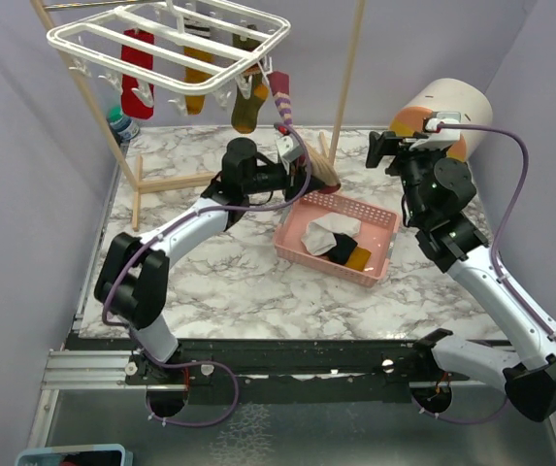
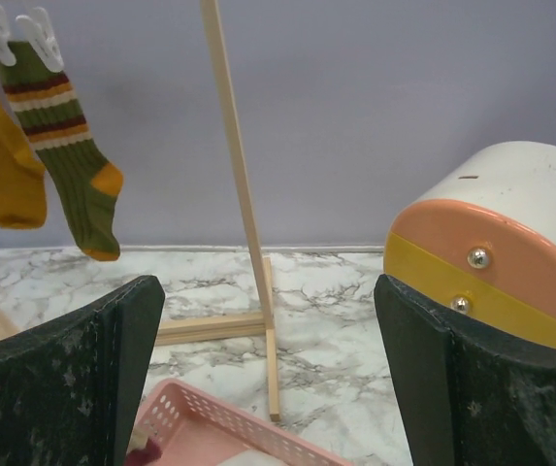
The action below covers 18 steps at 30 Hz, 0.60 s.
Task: Remove the socks clipped to the hanger
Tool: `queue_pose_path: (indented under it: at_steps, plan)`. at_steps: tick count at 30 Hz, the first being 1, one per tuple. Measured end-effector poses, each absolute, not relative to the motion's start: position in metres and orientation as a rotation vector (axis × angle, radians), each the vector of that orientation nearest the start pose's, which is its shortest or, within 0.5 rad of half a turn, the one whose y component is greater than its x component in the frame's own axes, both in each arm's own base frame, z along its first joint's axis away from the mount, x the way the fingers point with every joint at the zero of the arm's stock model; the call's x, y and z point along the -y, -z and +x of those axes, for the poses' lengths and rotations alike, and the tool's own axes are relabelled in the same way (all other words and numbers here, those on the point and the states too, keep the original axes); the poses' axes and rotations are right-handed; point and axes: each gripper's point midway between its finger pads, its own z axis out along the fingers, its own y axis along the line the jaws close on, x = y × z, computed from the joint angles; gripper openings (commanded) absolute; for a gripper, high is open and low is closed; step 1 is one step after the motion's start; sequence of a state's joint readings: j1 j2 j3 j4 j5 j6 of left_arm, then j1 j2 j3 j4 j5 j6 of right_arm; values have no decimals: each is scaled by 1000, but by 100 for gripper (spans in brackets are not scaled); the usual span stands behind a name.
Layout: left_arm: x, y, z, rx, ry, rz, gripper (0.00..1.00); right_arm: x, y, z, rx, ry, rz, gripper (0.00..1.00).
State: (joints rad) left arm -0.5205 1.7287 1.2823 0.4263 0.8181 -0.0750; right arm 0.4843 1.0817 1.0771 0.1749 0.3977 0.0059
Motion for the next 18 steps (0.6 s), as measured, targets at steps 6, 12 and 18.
queue_pose_path:
  at_steps: [6, 12, 18]
  plan:
    - [345, -286, 308, -1381, 1121, 1006, 0, -114, -406, 357, -1413, -151, -3, 100]
    - [316, -313, 274, -1369, 1068, 988, 0, -111, -411, 346, -1399, -172, -6, 100]
    - [295, -324, 252, -1378, 1018, 982, 0, -117, -411, 344, -1402, -206, -24, 100]
